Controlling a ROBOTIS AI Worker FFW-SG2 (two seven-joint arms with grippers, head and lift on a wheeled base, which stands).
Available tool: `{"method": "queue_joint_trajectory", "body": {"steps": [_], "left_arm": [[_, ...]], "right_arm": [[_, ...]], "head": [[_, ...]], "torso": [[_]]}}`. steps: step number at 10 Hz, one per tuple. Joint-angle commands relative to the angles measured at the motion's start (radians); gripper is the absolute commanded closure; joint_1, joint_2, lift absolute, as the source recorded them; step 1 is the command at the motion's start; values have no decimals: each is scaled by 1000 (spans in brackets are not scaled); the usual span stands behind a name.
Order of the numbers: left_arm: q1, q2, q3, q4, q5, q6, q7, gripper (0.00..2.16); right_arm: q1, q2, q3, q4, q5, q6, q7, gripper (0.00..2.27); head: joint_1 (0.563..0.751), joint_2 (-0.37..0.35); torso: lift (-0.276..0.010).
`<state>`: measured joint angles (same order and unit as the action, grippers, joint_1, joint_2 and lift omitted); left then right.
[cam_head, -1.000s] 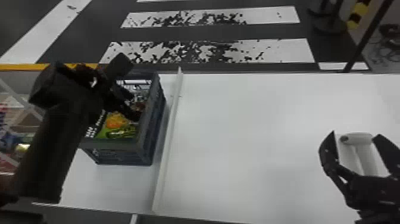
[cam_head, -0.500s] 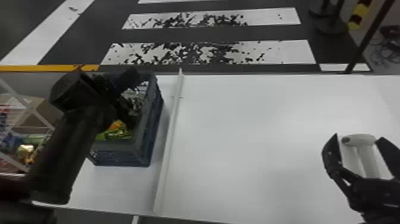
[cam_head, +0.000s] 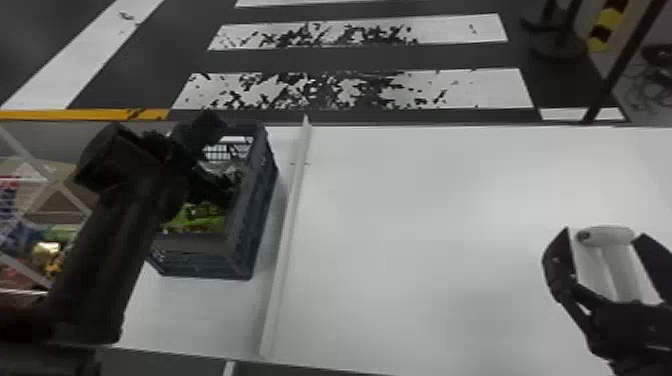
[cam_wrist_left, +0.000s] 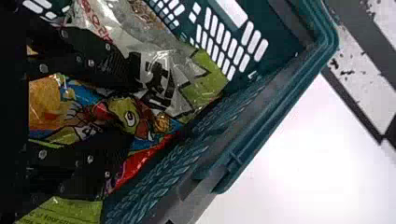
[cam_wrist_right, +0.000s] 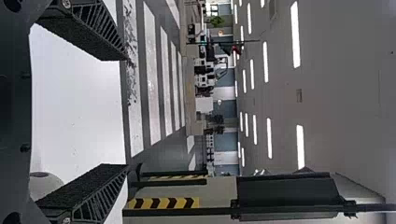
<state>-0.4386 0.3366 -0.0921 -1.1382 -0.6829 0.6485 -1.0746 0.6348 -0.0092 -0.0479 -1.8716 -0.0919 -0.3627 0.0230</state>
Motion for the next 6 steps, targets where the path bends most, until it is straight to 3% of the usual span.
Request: {"method": "queue_joint_trajectory", "body": {"steps": [1,3,6], "left_arm": [[24,1,84,-72,75,32,-19,2135],[31,7,150,-121,161,56,-62,2135],[31,38,203,-129,226,60,-119,2135]], "right_arm": [[0,0,-1,2,0,0,0,46],[0,2,-1,2,0,0,0,46],[0,5,0,2,0,3,0,49]], "head": [[695,123],[695,117],[695,119]], "torso": [[-95],[-95],[-95]]}}
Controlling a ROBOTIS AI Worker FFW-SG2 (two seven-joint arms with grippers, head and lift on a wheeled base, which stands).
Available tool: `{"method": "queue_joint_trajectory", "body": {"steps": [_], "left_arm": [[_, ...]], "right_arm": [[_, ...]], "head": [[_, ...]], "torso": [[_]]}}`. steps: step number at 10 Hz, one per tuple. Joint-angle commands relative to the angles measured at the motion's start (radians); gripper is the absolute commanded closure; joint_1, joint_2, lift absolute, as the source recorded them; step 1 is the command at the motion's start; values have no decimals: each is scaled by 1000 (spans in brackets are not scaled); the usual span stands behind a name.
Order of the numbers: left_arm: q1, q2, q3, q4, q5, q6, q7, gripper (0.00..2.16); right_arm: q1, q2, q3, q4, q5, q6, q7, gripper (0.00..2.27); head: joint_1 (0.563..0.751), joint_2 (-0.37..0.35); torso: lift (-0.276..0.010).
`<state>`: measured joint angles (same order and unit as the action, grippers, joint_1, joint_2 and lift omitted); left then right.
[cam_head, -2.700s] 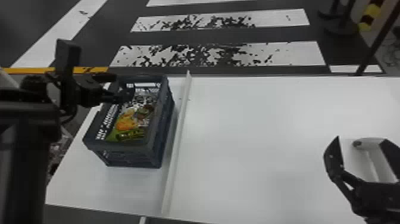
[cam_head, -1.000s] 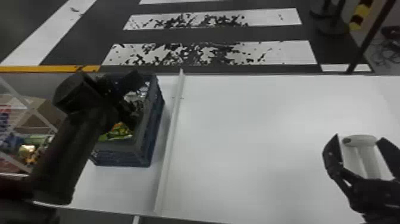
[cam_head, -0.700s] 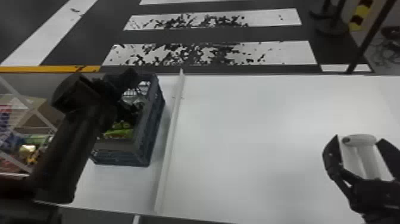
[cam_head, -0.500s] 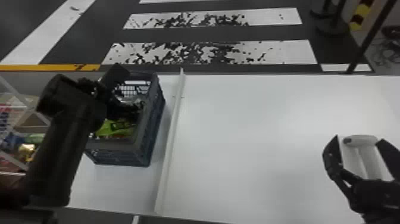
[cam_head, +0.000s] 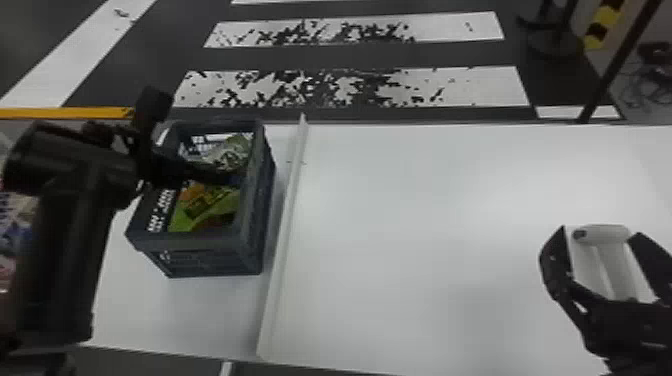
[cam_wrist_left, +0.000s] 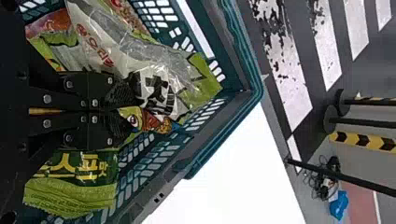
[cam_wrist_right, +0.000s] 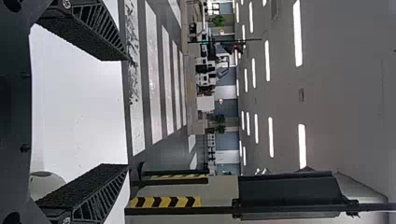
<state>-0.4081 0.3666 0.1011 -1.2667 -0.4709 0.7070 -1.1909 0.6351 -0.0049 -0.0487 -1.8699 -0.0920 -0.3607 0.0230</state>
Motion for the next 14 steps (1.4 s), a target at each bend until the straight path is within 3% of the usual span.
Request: {"method": "queue_joint_trajectory", "body": {"steps": [1,4,6,8,11,12,13,14], "left_arm": [[0,20,28,0,40,1,-22,2135],[-2,60,104,0,179,10,-82,2135],[0,60,163,-8,273,32,-87,2135],[55,57,193,-140,334,87,-90,2135],[51,57,220,-154,414,148,-122,2135],[61,49,247,-158,482,188,-121,2135],[80,41,259,-215,555,296,-95,2135],[94,-3,262,-310,569,375,-79,2135]], "right_arm": [[0,0,3,-2,0,4,0,49],[-2,2,7,-3,0,23,0,49],[-2,2,9,-8,0,29,-2,49],[-2,3,12,-9,0,32,-2,49],[-2,3,13,-11,0,29,-2,49],[-2,3,13,-12,0,29,-2,49],[-2,3,13,-18,0,32,-2,49],[0,2,13,-20,0,35,-2,49]], "head": [[695,125],[695,141],[695,153],[695,156],[695,143],[695,140],[695,135],[695,126]], "torso": [[-95],[-95],[-95],[-95],[-95],[-95],[-95],[-95]]}}
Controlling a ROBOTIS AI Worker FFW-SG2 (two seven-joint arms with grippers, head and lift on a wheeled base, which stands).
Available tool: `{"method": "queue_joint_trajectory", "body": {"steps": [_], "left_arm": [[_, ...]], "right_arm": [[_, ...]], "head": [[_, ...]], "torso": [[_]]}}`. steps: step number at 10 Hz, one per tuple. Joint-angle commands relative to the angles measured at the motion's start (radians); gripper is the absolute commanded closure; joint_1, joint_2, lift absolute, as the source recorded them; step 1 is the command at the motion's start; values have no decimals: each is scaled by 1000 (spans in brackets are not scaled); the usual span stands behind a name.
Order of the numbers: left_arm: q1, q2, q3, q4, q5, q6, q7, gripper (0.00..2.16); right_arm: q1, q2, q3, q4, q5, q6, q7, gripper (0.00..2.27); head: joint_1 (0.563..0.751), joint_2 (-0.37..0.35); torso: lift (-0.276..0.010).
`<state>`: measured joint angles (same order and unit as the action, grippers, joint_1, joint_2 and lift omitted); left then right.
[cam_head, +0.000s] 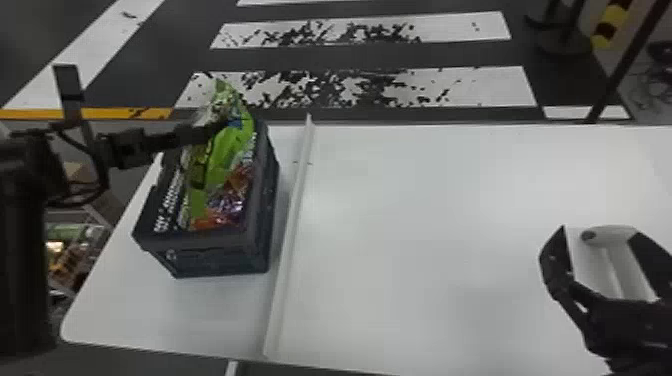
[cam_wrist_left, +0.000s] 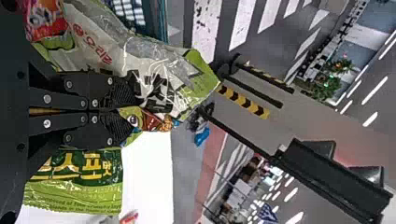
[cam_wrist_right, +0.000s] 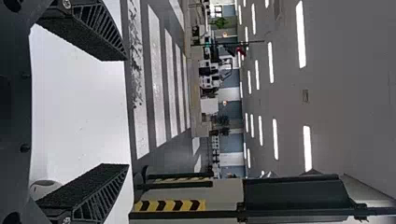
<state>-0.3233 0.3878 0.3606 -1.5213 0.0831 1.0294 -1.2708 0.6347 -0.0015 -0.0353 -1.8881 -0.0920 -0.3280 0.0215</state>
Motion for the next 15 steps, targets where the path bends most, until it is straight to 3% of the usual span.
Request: {"method": "queue_joint_trajectory", "body": {"steps": [1,2,4,6,7,10,12,13,14,15], "left_arm": [[27,-86,9,-151,27,136,28,2135],[41,-150,-12,-232,41,200,74,2135],[75,-256,-118,-330,20,219,133,2135],[109,-320,-232,-350,-6,212,205,2135],[127,-323,-302,-349,-5,182,251,2135],[176,-383,-439,-283,-8,62,333,2138],[194,-390,-516,-200,-34,-36,364,2138],[193,-390,-562,-152,-72,-88,366,2135],[194,-390,-601,-109,-89,-131,406,2007],[197,-390,-611,-69,-85,-165,433,1696]], "right_arm": [[5,0,0,-6,0,-1,0,49],[8,0,0,-14,0,2,0,49],[19,0,-3,-29,0,2,0,49],[26,0,-6,-42,0,5,0,53],[26,0,-8,-43,0,5,0,53],[28,0,-9,-43,0,2,0,53],[31,0,-9,-43,0,-1,0,53],[34,0,-14,-43,-14,-7,0,53],[36,0,-15,-42,-18,-7,0,53],[36,0,-15,-42,-18,-10,0,53]], "head": [[695,115],[695,82],[695,-17],[695,-100],[695,-146],[695,-244],[695,-311],[695,-334],[695,-350],[695,-350]], "torso": [[-95],[-95],[-95],[-95],[-95],[-95],[-95],[-95],[-95],[-95]]}}
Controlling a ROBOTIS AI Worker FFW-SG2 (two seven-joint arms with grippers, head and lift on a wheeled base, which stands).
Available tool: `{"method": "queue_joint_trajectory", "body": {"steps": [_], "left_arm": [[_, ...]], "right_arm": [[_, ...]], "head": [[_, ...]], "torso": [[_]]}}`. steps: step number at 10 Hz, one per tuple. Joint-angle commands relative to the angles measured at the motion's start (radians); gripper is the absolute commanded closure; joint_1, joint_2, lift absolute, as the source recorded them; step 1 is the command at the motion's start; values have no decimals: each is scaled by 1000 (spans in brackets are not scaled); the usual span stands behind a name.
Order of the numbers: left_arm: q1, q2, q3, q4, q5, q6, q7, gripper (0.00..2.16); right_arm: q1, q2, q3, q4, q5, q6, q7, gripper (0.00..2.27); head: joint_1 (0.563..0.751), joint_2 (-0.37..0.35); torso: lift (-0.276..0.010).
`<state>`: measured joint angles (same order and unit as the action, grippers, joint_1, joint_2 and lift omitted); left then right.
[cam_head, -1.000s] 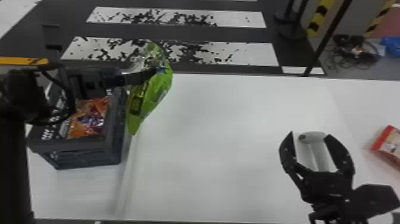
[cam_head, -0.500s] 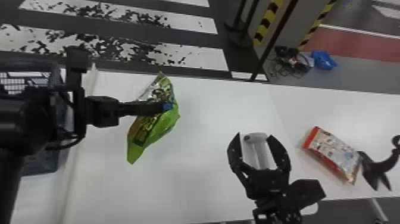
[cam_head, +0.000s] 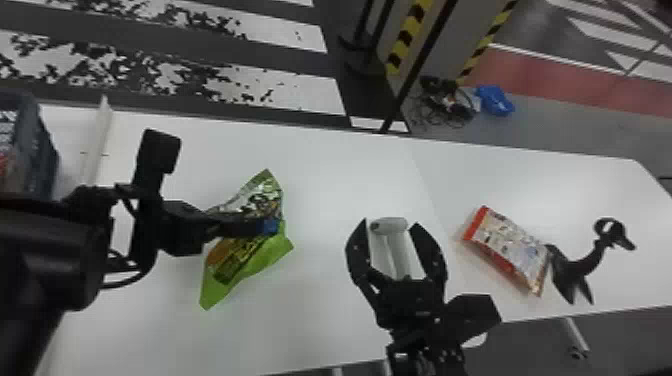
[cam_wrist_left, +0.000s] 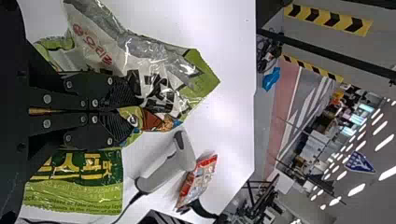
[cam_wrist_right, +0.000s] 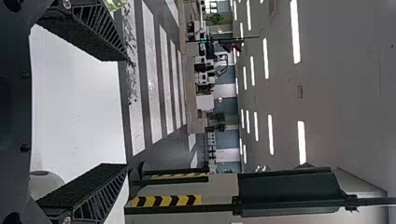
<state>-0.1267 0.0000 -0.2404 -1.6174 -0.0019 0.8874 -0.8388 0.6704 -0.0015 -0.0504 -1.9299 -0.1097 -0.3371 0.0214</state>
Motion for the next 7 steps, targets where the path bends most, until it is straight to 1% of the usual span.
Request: {"method": "queue_joint_trajectory", "body": {"steps": [1,2,5,6,7], "left_arm": [[7,-3,-20,50,10,-60,15,684],[7,-3,-37,53,0,-72,17,-2],[25,-3,-30,33,10,-93,27,33],[32,-3,-23,13,11,-97,38,33],[52,-3,-14,-29,19,-115,60,33]], "right_arm": [[0,0,0,0,-1,-1,0,53],[0,0,0,0,-1,-1,0,56],[0,0,1,-1,-1,-1,0,56],[0,0,1,-3,-2,-1,0,56],[0,0,1,-6,-2,2,0,56]], "head": [[695,-350],[695,-350],[695,-350],[695,-350],[695,-350]], "torso": [[-95],[-95],[-95],[-95],[-95]]}}
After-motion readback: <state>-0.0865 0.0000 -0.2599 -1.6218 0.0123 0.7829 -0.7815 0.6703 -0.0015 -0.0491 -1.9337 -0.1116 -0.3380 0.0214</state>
